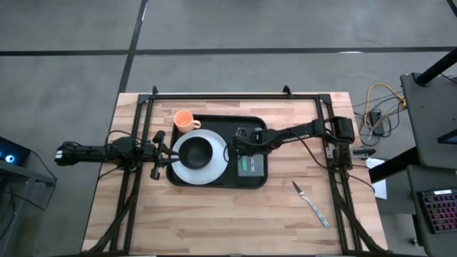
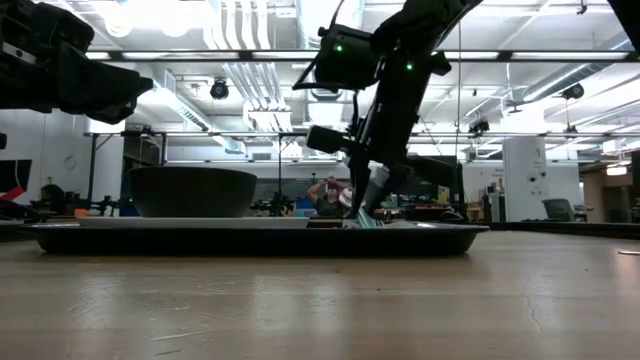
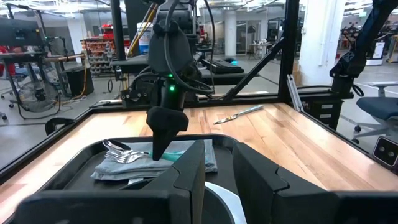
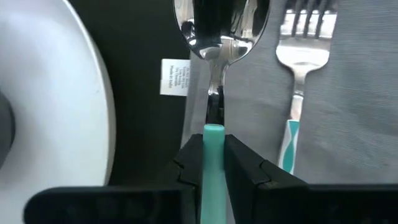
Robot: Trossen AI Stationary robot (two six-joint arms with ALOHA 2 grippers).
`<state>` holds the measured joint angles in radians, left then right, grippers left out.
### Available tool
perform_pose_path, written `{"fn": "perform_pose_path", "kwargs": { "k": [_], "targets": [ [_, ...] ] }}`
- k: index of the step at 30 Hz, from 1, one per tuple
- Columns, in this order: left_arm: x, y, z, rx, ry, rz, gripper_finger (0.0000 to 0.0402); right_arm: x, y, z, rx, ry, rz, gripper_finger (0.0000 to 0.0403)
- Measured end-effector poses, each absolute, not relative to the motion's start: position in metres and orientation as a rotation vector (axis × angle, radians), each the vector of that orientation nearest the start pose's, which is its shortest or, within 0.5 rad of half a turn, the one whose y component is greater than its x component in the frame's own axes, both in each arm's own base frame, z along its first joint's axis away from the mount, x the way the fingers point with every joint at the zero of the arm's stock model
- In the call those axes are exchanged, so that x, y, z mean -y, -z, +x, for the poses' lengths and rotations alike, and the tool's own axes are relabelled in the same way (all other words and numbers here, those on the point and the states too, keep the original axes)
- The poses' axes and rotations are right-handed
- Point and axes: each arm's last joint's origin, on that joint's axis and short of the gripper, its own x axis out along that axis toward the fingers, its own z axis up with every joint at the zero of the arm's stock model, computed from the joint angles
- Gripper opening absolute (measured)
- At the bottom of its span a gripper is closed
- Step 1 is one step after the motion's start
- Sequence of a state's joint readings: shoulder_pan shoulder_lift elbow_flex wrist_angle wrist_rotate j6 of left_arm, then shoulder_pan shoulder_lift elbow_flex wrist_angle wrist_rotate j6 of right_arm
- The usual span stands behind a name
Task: Set up tray
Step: Put the blue spoon on the gray napkin to the left of the white and blue fork
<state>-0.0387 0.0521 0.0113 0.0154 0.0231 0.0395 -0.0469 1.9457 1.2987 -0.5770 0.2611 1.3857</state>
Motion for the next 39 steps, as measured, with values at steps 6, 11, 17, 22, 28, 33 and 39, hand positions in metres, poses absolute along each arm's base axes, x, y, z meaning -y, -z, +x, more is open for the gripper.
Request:
{"fn": "perform_pose_path", "kwargs": {
  "k": [6,11,17,22,28,33,39],
  "targets": [
    [0.005,-0.165,0.100,-0.024,0.062,0.040,0.0064,0.025,-0.157,0.379,-0.809,1.059,1.055,0.0076],
    [0.005,-0.165,0.100,-0.024,0.062,0.039,0.0064,0.025,-0.157,0.379,-0.810,1.057,1.052,0.0093],
    [0.005,-0.165,0.100,-0.024,0.062,0.039,0.0064,0.026,-0.157,0.379,-0.797,1.067,1.029,0.0090],
    [0.005,-0.165,0.100,-0.024,0.062,0.040,0.0064,0.025,-0.157,0.379,-0.809,1.046,1.012,0.0081],
    [0.005,-0.165,0.100,-0.024,0.062,0.040,0.0064,0.019,-0.147,0.384,-0.856,0.991,0.988,0.0079],
    [0.005,-0.165,0.100,-0.024,0.062,0.039,0.0064,0.018,-0.134,0.386,-0.884,1.006,0.972,0.0079],
    [0.005,-0.165,0.100,-0.024,0.062,0.039,0.0064,0.017,-0.129,0.388,-0.887,1.022,0.976,0.0058]
  ]
}}
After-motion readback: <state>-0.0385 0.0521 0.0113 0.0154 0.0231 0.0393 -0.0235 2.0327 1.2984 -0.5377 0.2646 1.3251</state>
